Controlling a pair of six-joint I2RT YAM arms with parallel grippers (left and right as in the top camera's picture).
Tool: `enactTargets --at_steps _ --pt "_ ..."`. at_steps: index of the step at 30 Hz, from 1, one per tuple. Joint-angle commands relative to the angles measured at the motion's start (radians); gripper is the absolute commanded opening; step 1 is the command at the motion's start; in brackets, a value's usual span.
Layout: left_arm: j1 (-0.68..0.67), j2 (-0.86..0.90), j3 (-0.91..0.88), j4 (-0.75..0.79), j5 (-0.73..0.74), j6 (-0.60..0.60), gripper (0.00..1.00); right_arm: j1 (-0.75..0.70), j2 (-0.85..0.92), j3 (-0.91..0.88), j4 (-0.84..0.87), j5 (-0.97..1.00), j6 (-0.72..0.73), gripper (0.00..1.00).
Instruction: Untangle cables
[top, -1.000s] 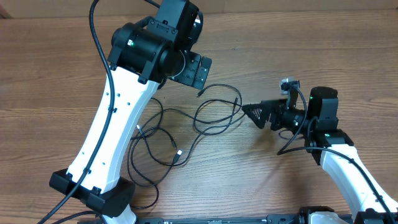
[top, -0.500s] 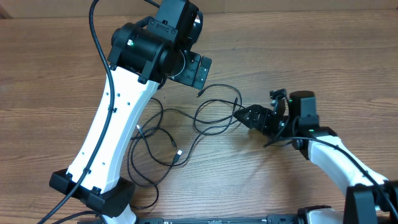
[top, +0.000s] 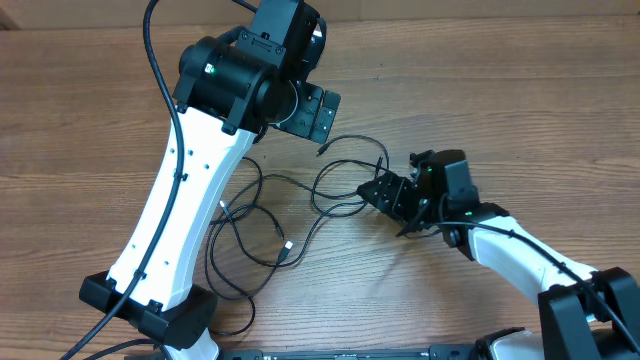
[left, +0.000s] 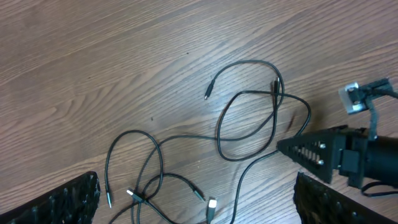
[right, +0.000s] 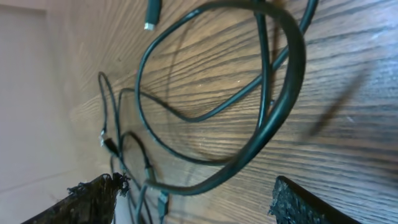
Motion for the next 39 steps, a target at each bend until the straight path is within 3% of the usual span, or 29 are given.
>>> enactTargets --at_steps 1,4,8,13,29,39 --pt "0.000 0.009 0.008 0.003 0.012 -0.013 1.00 0.040 0.000 0.019 0.008 0.150 0.093 0.78" --pt "0.000 0.009 0.008 0.003 0.011 -0.013 0.99 0.069 0.000 0.019 0.009 0.223 0.175 0.78" --pt "0.000 0.009 0.008 0.003 0.012 -0.013 0.99 0.088 0.000 0.019 0.020 0.319 0.282 0.68" --pt "0.000 0.009 0.008 0.003 0.012 -0.013 1.00 0.093 0.000 0.019 0.037 0.372 0.379 0.65" --pt "0.000 0.009 0.008 0.003 0.011 -0.013 1.00 0.097 0.061 0.019 0.056 0.352 0.424 0.65" --pt "0.000 0.009 0.008 0.003 0.011 -0.013 1.00 0.126 0.062 0.019 0.091 0.327 0.433 0.29"
